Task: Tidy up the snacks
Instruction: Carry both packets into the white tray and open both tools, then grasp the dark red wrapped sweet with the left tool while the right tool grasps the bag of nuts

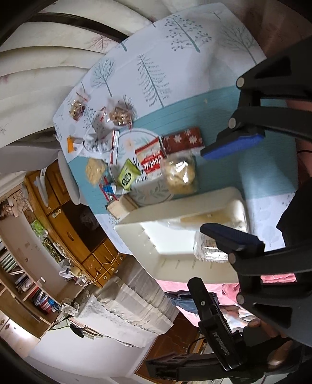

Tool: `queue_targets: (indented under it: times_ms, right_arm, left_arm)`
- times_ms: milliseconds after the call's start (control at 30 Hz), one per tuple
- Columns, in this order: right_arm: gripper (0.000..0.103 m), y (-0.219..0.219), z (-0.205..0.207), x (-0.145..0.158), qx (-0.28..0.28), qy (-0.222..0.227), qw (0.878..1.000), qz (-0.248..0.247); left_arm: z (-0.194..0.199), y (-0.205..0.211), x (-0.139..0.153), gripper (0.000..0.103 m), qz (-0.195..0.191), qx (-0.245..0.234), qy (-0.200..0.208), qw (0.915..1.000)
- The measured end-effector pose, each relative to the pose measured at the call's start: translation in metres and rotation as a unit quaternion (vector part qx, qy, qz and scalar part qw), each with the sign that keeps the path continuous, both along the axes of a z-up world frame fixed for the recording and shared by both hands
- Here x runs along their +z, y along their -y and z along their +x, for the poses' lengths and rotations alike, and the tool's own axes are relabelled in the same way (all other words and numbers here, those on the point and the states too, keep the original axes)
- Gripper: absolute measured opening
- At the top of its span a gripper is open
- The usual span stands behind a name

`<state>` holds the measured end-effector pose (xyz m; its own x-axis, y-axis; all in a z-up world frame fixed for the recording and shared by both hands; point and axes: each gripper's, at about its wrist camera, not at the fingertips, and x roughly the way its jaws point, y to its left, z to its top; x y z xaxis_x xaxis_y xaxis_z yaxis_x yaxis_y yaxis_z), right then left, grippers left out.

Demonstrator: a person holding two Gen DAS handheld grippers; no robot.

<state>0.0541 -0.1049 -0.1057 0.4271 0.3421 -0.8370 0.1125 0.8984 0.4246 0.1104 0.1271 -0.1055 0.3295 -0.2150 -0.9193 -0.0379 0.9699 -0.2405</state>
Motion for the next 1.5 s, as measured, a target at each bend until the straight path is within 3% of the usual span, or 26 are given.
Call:
queue_targets:
  times_ms: [100,500,833,1000,1200,1500]
  right_arm:
    - [0.063,0.017,0.009,-0.001,0.006,-0.009,1.0,0.008]
    - [0.064,0.087,0.045,-0.019,0.034,-0.063,0.997,0.034]
    - [0.064,0.132,0.078,-0.039,0.033,-0.083,0.995,0.035]
    - [0.064,0.141,0.098,-0.053,0.032,-0.089,0.995,0.031]
    - [0.064,0.144,0.121,-0.074,0.044,-0.088,0.995,0.019]
    - [0.064,0.139,0.15,-0.106,0.088,-0.046,0.995,-0.017]
  left_arm:
    - [0.0,0.017,0.001,0.092,-0.001,0.013,0.0,0.9999]
    - [-0.002,0.086,-0.003,0.092,0.019,0.055,0.002,0.9983]
    - [-0.004,0.142,-0.017,0.092,0.045,0.066,0.034,0.9962]
    - [-0.004,0.162,-0.04,0.092,0.061,0.064,0.033,0.9955]
    - [0.0,0.171,-0.075,0.092,0.053,0.08,0.006,0.9954]
    - [0.012,0.187,-0.126,0.092,0.075,0.093,-0.042,0.992]
